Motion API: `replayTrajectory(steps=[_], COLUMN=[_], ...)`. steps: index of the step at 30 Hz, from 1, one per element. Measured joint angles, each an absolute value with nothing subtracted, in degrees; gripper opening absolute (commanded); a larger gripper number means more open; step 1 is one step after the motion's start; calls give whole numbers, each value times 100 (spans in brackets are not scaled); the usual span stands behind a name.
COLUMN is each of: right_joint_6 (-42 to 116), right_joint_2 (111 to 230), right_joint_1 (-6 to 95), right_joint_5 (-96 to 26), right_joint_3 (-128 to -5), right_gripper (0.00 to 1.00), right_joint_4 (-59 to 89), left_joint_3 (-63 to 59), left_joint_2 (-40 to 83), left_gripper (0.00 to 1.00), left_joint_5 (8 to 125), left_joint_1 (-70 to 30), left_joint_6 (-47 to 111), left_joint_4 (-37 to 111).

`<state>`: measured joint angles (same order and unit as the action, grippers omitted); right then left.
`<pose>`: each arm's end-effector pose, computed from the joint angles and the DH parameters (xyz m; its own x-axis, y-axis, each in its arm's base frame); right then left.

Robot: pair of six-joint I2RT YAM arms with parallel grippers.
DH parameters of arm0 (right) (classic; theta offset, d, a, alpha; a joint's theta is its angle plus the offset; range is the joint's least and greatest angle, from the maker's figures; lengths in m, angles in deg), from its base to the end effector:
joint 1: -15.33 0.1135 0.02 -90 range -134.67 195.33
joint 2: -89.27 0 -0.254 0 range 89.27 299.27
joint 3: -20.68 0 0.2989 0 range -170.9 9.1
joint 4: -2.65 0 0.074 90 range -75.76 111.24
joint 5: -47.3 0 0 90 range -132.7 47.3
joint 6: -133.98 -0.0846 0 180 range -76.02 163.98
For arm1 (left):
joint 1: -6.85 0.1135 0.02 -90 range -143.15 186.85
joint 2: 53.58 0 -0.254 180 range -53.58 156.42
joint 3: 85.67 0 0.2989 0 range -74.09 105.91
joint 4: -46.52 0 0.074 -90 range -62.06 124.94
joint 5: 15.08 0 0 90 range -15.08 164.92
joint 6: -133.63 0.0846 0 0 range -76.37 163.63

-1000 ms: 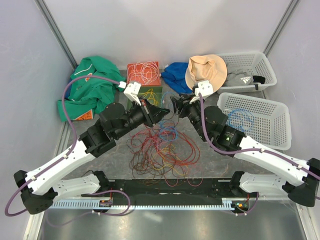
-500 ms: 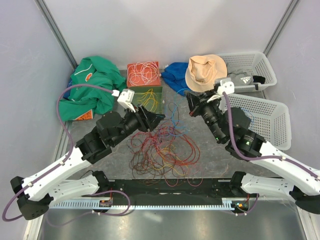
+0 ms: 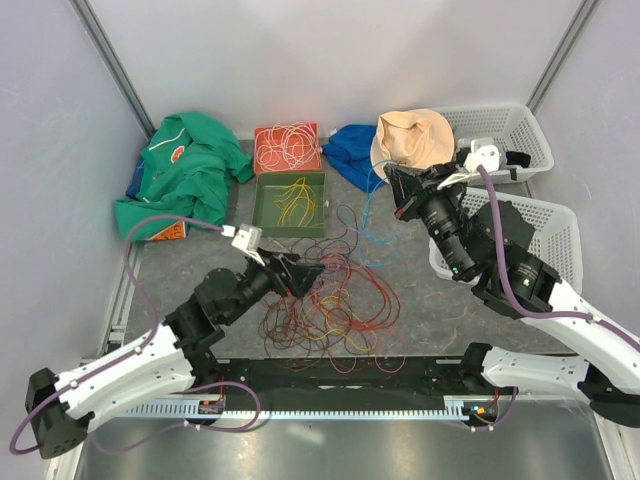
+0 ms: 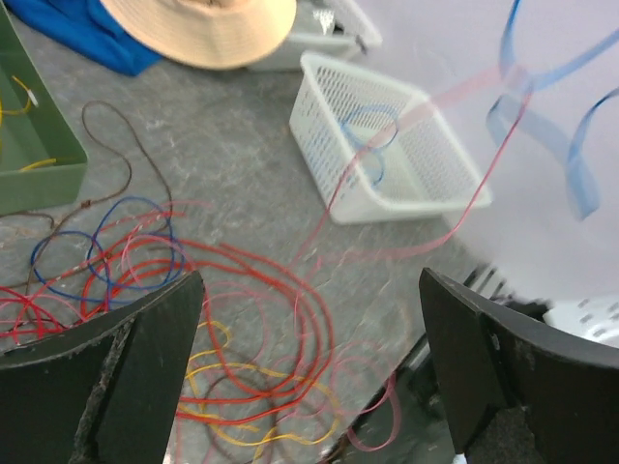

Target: Untangle the cables

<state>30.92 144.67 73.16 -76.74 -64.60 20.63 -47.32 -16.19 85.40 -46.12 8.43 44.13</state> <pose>0.1870 0.2084 0.5012 0.0143 0.3745 -0.9271 -0.4240 0.8420 0.3336 0.1774 -0.2096 0.2688 -0.4017 -0.4088 -0.8195 0.5433 0.6140 -0.5725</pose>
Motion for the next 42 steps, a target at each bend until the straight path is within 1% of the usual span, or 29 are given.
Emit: replayTrajectory(steps=[3, 6, 11, 17, 19, 21, 22, 23, 24, 29, 35, 42], right_joint_6=[2980, 2864, 2711, 2602, 2569, 2550, 2539, 2528, 2523, 2528, 2709, 3035], right_joint_2=[14487, 14487, 14482, 14484, 14484, 14484, 14484, 14482, 14482, 14480, 14487, 14489], right_joint_1=[7318, 7316, 7316, 7316, 7316, 7307, 7307, 7307, 7307, 7307, 7307, 7307], right_joint_5=[-7596, -7508, -7368, -7281, -7246, -7224, -7207, -7204, -7204, -7211, -7438, -7799], right_joint_3=[-6663, -6838, -6971, -6971, -6971, -6971, -6971, -6971, -6971, -6988, -7308, -8068], right_gripper=[0, 0, 0, 0, 0, 0, 0, 0, 0, 0, 0, 0], right_joint_4=[2268, 2441, 2598, 2795, 2848, 2878, 2893, 2898, 2898, 2959, 3053, 3066], left_joint_3=[-5209, -5305, -5298, -5106, -5047, -4975, -4925, -4885, -4846, -4693, -4547, -5130], left_joint_2=[-1344, -961, -305, 586, 794, 1015, 1146, 1244, 1334, 1511, 1568, 1747], left_gripper=[100, 99, 94, 95, 91, 71, 56, 18, 2, 2, 2, 2], left_joint_5=[8312, 8157, 8024, 7775, 7735, 7711, 7674, 7644, 7622, 7685, 8271, 8841], left_joint_1=[-4725, -4789, -4791, -4793, -4802, -4804, -4811, -4813, -4817, -4830, -4828, -4828], left_joint_6=[1182, 1394, 1549, 1586, 1586, 1586, 1591, 1591, 1580, 1562, 918, -127], left_joint_4=[5078, 5659, 6758, 7539, 7749, 7928, 8009, 8061, 8105, 7928, 6748, 5795])
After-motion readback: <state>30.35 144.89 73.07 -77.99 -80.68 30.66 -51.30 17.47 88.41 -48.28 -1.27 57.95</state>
